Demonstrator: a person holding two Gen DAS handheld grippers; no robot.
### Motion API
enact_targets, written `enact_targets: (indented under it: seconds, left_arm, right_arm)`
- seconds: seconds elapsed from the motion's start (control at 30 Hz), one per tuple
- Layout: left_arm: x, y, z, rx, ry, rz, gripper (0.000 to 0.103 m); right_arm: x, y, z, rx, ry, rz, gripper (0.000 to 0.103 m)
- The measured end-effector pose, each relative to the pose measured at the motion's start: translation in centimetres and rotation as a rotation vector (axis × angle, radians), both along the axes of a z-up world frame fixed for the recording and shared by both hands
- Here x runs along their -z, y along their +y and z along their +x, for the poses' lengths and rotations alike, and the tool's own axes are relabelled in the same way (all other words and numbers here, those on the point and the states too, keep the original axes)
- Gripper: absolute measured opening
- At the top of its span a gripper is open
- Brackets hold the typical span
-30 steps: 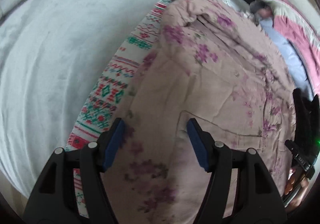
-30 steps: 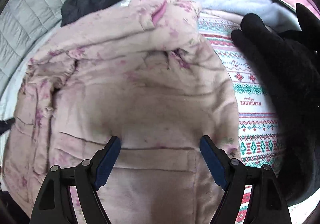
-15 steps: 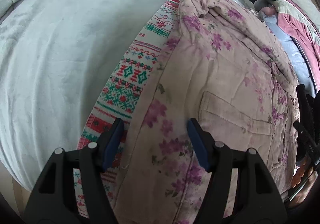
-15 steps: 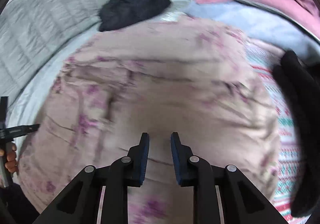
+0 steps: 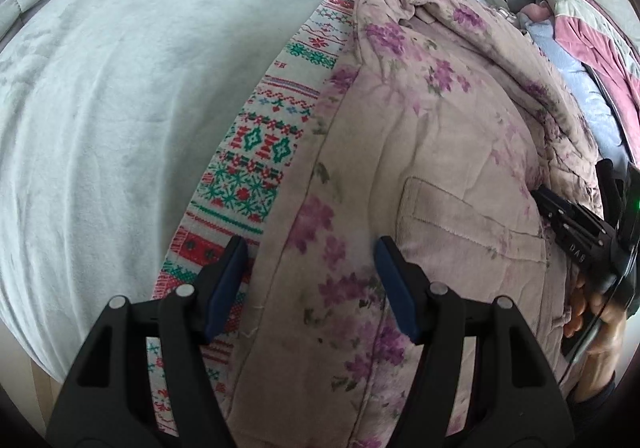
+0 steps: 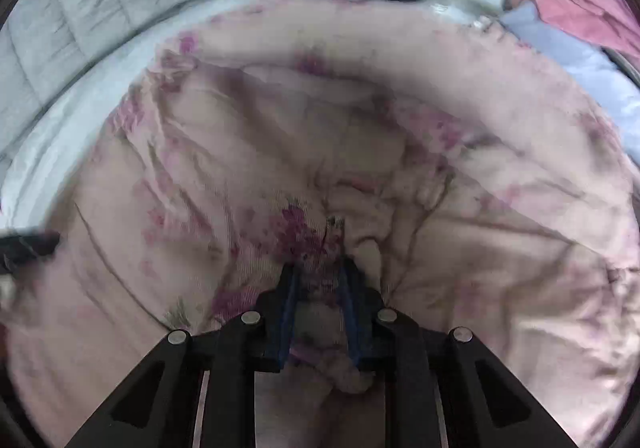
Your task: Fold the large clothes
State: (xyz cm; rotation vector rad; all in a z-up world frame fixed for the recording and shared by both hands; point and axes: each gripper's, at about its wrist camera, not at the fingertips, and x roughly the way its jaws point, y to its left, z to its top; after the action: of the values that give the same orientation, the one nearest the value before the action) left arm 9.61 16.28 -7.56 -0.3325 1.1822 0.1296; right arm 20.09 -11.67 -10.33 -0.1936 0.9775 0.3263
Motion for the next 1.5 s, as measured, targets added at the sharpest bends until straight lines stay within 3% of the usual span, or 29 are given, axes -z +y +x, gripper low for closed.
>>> enact_targets:
  seconds: [0.13,0.3,0.33,0.47,0.6,0.87,0.97,1.1,1.37,1.5]
  left_arm:
    - [-0.2,0.3,0.0,0.005,0.009,-0.022,0.067]
    - [-0.5,2.0,-1.1,-0.005,0.010,-0.073,0.067]
    - [-0.6,2.3,-1.5,-0.010,0.004,-0.075,0.067]
    - [-0.9,3.6,-3.1,-0.028,-0.014,-0.094,0.067]
    - [-0.9,4.8,-4.9,-0.019,-0.026,-0.151,0.067]
    - [-0.2,6.4,-9.1,-0.028,-0.035,-0.276,0.067]
    - [0.2,5.8,-10.4,-0.014,-0.034,-0.329,0.067]
    - [0.3,4.4,-11.1,0.026,-0.033,-0.302,0.067]
    - [0.3,3.5,-12.2,-0.013,-0.061,-0.299,0.070]
    - [0.6,3.2,-12.4,-0.037,-0.070,-0.285,0.071]
  right_arm:
    - [-0.6,0.5,-0.5,0.010,-0.015,-0.018,0.021]
    - [-3.5,-2.1,-2.1,0.027,-0.022,0.102,0.025]
    - [-4.3,-3.1,-2.5,0.047,-0.029,0.111,0.027]
    - [-7.1,-8.3,-4.9,0.173,-0.078,0.127,0.053]
    - [-7.9,-14.4,-7.4,0.300,-0.021,0.215,0.057]
    - [-6.0,-23.8,-16.3,0.503,0.042,0.295,0.057]
    - [-3.9,-27.0,-20.3,0.579,0.091,0.372,0.057]
    - [-1.6,-30.3,-24.6,0.653,0.166,0.544,0.057]
    - [0.3,-30.7,-27.5,0.630,0.234,0.689,0.058]
    - [0.3,-29.2,-27.6,0.604,0.215,0.633,0.058]
